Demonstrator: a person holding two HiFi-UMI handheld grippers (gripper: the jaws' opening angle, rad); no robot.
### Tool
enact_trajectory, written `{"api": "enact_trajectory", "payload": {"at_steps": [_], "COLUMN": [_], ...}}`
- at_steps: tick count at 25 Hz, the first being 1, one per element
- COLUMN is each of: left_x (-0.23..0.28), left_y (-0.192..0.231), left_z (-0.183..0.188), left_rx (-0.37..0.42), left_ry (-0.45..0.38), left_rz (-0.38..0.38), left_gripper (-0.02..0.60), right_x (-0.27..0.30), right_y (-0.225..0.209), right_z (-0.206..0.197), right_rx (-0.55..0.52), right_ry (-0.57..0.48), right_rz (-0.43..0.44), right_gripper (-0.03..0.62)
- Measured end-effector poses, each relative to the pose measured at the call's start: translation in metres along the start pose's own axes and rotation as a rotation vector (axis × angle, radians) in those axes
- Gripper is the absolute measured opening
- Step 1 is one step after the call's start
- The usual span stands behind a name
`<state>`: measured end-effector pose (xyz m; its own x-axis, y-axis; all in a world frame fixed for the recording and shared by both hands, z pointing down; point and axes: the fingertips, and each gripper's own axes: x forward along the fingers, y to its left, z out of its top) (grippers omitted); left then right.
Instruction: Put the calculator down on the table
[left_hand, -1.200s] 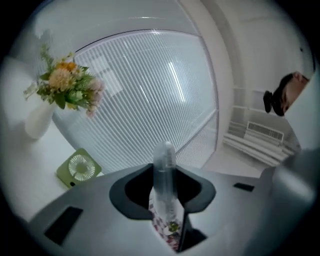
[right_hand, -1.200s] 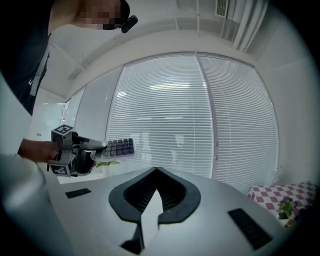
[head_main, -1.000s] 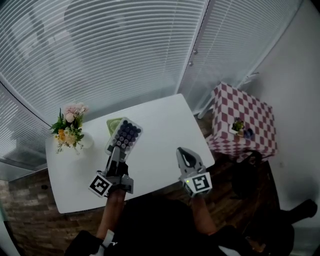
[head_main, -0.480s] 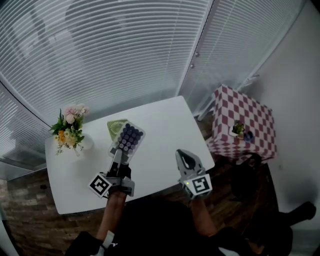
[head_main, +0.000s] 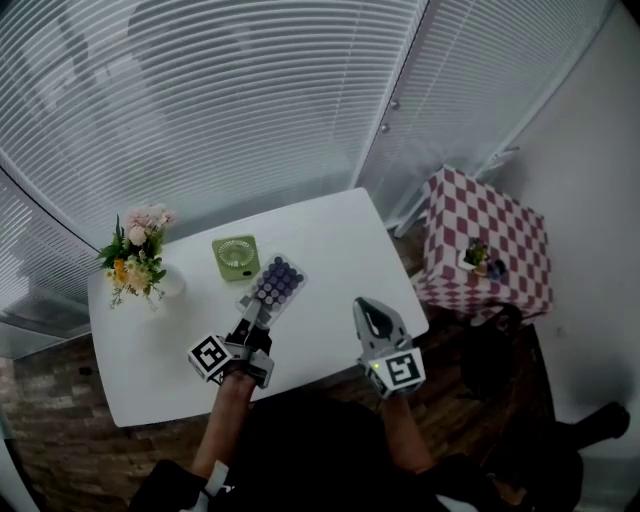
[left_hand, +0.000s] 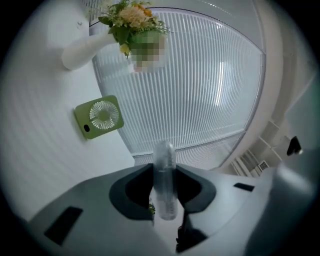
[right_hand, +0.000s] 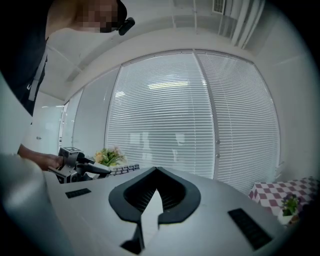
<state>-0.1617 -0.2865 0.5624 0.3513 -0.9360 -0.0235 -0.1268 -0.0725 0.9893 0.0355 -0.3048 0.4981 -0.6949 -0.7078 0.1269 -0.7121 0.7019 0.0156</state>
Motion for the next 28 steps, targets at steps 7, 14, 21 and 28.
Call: {"api": "enact_trajectory", "payload": {"at_steps": [7,14,21,28], "left_x": [0.007,0.015,0.033,0.05], "left_y": [0.052,0.1,0.135,0.186], "left_z": [-0.004,-0.003,0.004,-0.01], "left_rx": [0.003,-0.049,-0.083,-0.143], "left_ry": [0.06,0.076,0.091,0.125], "left_rz": [0.071,0.149,0.196,0.284], "left_gripper": [0.098,0.1,0.099,0.098], "right_x": [-0.003,-0.004,-0.005,-0.006], "right_y": [-0.007,-0.007,-0.012,-0.015], "right_z": [-0.007,-0.011,-0.014,-0.019], "right_rx": [-0.012,-0.005,0.035,0.053], "right_ry": [0.016,0.034,0.045,0.053], "right_rz": [-0.017,-0.029,-0.056,-0.067], "right_gripper": [0.006,0.006,0.006,0.006]}}
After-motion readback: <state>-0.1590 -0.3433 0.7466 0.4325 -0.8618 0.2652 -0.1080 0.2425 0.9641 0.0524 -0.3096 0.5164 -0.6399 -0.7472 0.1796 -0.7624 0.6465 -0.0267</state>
